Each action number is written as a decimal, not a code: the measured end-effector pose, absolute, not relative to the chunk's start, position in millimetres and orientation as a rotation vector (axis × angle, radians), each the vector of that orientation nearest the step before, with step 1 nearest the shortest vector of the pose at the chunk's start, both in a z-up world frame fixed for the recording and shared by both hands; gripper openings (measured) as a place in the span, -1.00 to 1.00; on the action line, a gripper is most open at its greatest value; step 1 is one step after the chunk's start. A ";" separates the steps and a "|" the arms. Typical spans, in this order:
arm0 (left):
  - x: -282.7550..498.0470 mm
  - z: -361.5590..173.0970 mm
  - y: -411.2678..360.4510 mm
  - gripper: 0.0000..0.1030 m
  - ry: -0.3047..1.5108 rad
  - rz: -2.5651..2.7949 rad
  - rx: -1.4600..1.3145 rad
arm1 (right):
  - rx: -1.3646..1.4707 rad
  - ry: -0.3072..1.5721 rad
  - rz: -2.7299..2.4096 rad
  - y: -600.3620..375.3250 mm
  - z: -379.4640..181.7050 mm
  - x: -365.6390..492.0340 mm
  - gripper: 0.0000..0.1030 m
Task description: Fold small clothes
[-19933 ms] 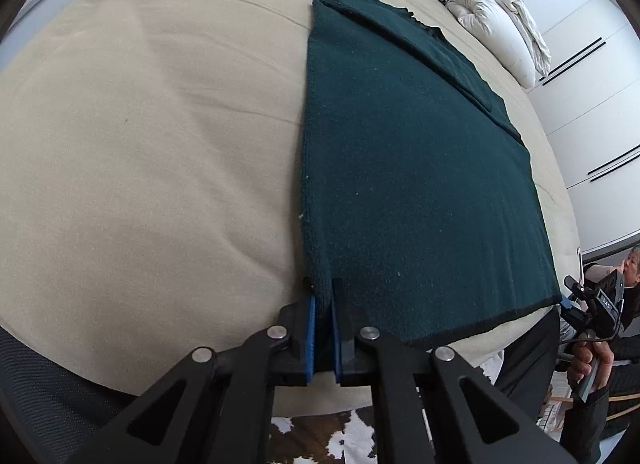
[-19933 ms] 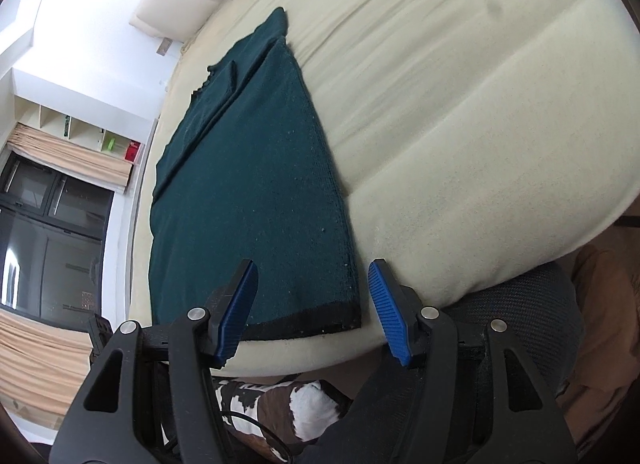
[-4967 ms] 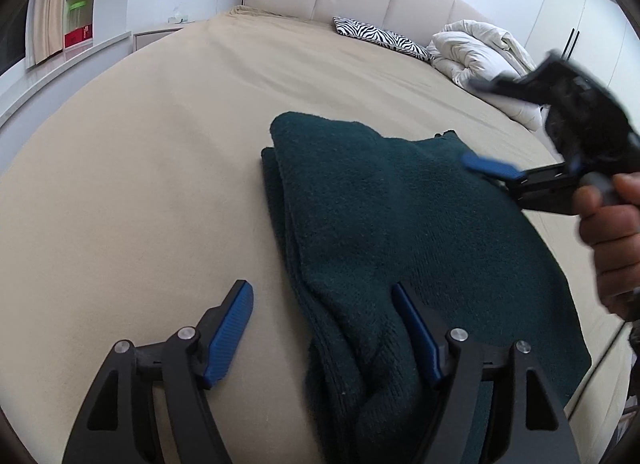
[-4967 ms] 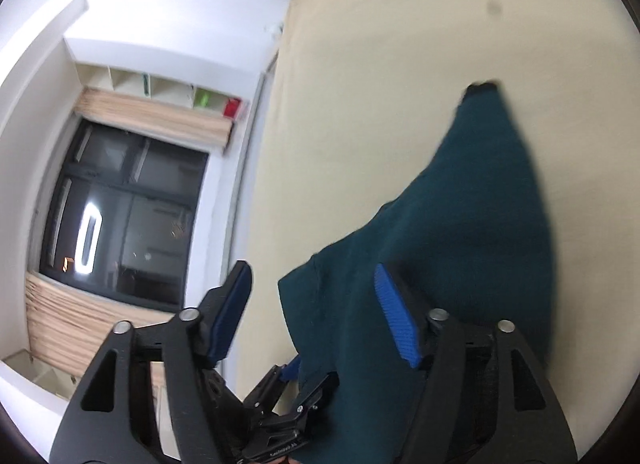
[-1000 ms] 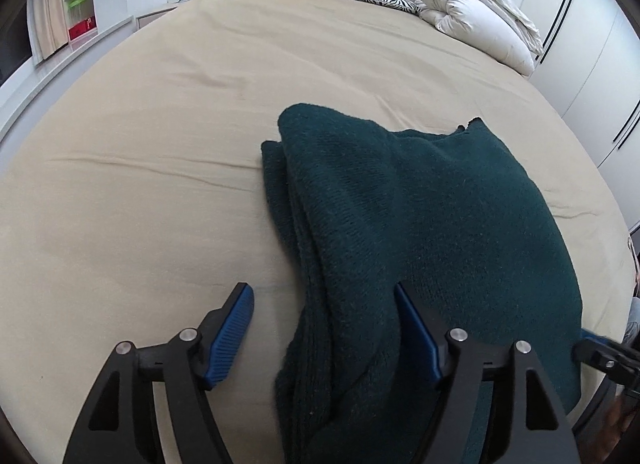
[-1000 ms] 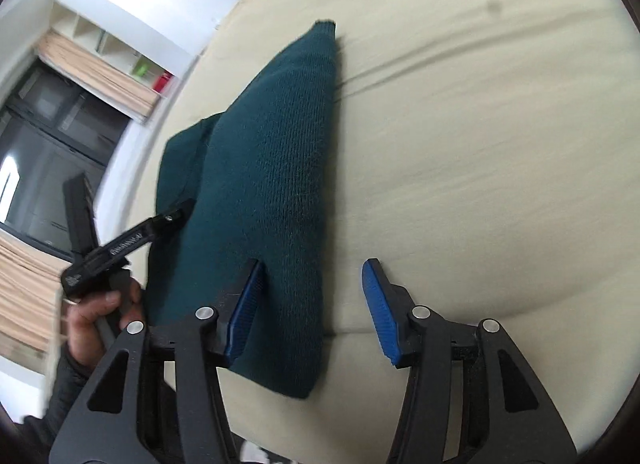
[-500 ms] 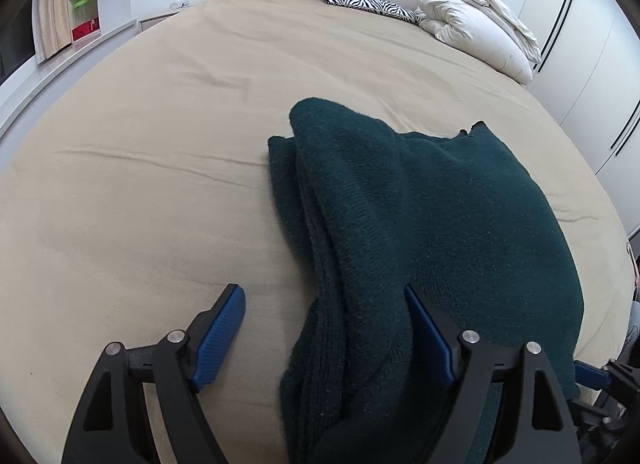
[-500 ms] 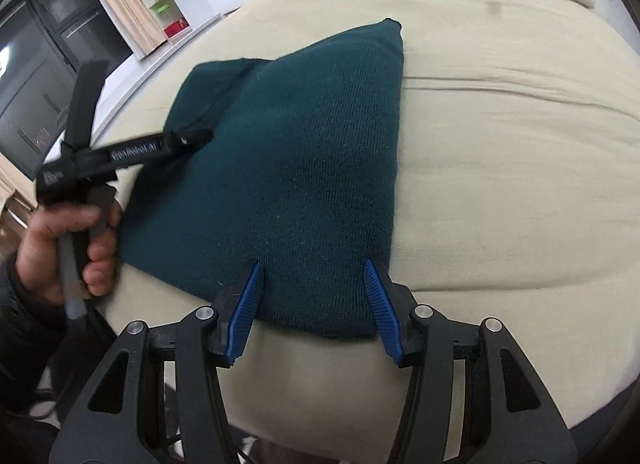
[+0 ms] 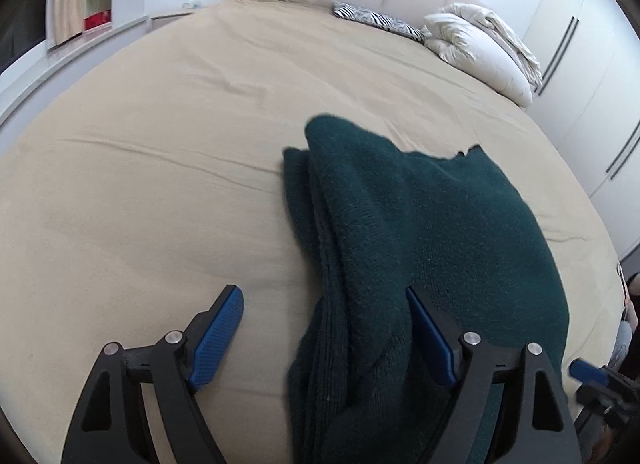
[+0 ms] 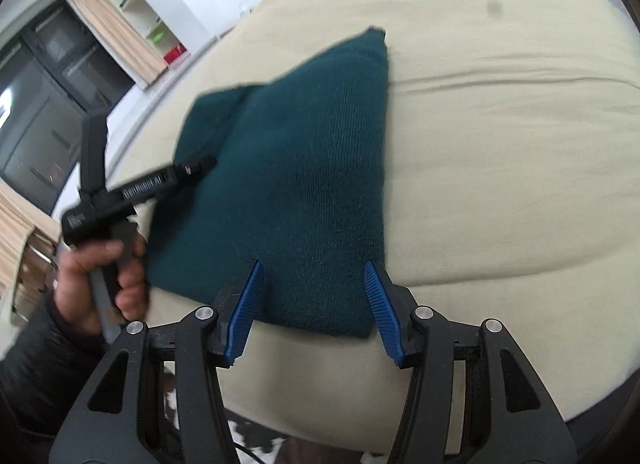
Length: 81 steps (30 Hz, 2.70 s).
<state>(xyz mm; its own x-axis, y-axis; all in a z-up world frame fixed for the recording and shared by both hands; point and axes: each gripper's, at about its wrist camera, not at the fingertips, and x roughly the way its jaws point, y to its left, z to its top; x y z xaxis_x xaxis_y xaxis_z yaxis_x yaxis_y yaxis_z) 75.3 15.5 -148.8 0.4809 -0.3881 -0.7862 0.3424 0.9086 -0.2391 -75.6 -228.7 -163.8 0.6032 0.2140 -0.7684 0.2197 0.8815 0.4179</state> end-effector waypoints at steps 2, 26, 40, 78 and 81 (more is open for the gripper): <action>66.6 -129.0 19.7 0.60 0.909 -0.420 -0.051 | 0.528 0.874 -0.009 -233.3 -149.6 -79.1 0.00; 120.5 -155.8 -37.3 0.78 0.992 -0.418 -0.001 | 0.534 0.861 -0.120 -253.4 -181.9 18.3 0.52; 31.6 -13.5 29.7 1.00 0.484 -0.322 -0.027 | 0.231 0.306 -0.286 -218.7 -14.3 -93.0 0.90; -7.3 -69.1 13.3 1.00 0.833 -0.195 0.157 | 0.168 0.720 -0.405 -192.0 -47.7 -79.8 1.00; -7.0 -71.9 14.7 1.00 0.844 -0.186 0.156 | 0.186 0.766 -0.414 -196.9 -64.8 -68.6 1.00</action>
